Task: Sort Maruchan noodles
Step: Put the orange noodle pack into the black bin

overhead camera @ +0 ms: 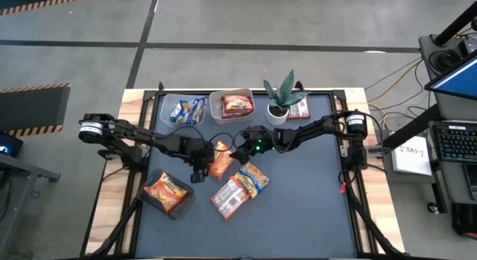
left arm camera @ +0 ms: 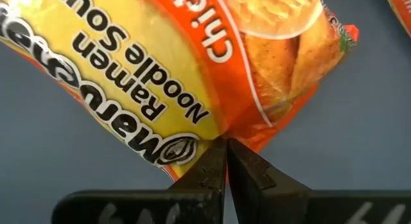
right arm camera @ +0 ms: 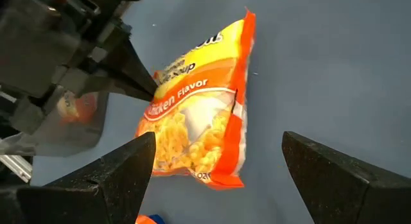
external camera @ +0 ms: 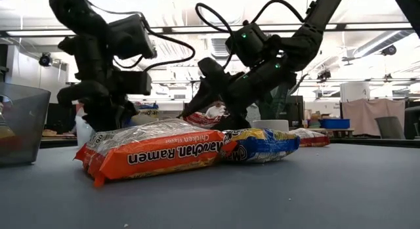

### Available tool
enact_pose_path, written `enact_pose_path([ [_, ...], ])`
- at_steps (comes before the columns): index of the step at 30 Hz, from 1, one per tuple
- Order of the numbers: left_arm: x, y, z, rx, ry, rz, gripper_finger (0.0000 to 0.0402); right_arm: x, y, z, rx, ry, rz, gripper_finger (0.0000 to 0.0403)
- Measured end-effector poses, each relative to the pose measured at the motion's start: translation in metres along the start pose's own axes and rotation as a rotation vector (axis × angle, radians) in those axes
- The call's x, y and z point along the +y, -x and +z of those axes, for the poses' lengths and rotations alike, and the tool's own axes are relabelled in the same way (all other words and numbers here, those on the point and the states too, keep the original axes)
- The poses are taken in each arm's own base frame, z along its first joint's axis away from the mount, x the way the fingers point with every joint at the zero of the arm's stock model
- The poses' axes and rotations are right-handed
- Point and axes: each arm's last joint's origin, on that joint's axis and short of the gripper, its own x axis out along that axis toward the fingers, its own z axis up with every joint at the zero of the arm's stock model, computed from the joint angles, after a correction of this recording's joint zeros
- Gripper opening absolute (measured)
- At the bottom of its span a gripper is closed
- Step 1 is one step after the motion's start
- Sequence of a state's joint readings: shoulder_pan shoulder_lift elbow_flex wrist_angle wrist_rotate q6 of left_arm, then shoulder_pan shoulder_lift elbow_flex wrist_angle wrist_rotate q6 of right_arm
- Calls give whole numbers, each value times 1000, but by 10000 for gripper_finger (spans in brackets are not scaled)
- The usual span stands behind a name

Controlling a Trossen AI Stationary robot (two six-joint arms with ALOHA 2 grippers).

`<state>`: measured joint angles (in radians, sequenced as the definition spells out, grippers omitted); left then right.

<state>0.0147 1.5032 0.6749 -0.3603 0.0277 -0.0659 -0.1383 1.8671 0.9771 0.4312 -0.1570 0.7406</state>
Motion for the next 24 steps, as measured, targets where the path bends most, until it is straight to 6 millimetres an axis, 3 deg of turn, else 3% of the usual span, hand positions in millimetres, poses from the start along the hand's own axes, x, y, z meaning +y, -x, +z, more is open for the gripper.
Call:
enact_pose_path([
  [10, 0, -6, -4, -65, 46, -5, 0, -8, -22, -5, -10, 2, 82, 325],
  [16, 0, -6, -3, -73, 46, 3, 0, -3, -42, 3, 9, 34, 186, 321],
  [24, 1, -7, -3, -76, 55, 5, 0, -1, -46, 5, 16, 49, 202, 262],
])
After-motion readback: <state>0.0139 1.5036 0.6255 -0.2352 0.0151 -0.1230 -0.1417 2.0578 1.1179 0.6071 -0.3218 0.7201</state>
